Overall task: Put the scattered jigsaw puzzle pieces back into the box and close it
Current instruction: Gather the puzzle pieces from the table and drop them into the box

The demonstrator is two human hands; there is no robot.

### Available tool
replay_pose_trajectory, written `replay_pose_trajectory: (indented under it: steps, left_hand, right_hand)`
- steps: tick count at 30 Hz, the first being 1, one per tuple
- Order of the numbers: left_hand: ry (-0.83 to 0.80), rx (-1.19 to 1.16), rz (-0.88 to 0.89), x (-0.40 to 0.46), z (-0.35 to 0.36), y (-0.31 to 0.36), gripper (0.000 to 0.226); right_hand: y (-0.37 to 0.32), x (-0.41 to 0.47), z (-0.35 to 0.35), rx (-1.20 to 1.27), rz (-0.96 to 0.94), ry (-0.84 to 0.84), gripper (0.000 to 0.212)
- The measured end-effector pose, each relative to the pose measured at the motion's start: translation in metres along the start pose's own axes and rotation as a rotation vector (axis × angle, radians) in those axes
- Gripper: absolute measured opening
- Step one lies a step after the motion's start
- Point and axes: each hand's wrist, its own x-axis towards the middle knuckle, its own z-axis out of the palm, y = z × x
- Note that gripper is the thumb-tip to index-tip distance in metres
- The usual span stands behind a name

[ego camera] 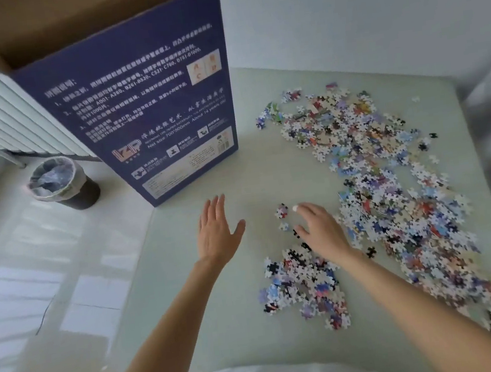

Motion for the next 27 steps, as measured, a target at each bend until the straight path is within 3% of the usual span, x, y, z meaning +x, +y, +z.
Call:
replay_pose_trajectory:
  steps: [5, 11, 16, 18, 21, 24, 27]
  left_hand:
    - [-0.177, 0.100, -0.133, -0.008, 0.042, -0.014, 0.078]
    - [-0.206, 0.128, 0.048, -0.021, 0.045, -0.003, 0.073]
    - [-0.295, 0.202, 0.378, -0.047, 0.047, 0.019, 0.067]
    - [-0.354, 0.208, 0.477, -0.060, 0.047, 0.026, 0.070]
    - [-0.381, 0.203, 0.518, -0.074, 0.049, 0.029, 0.085]
    - [-0.382, 0.259, 0.372, -0.080, 0.045, 0.029, 0.112]
    - [-0.404, 0.281, 0.271, -0.084, 0.046, 0.031, 0.108]
  right_hand:
    - [0.000, 0.021, 0.019, -0.063, 0.289, -0.098, 0.056]
    - [-0.006, -0.002, 0.039, -0.149, -0.139, -0.282, 0.058]
    - [0.010, -0.062, 0.031, 0.019, -0.210, -0.306, 0.052]
    - [0.018, -0.085, 0.018, 0.098, -0.154, -0.219, 0.052]
    - [0.035, -0.124, 0.001, 0.066, 0.078, -0.124, 0.073]
    - [0.039, -0.151, 0.000, 0.018, 0.370, -0.242, 0.100]
    - [0.028, -0.153, 0.017, 0.013, 0.408, -0.293, 0.104]
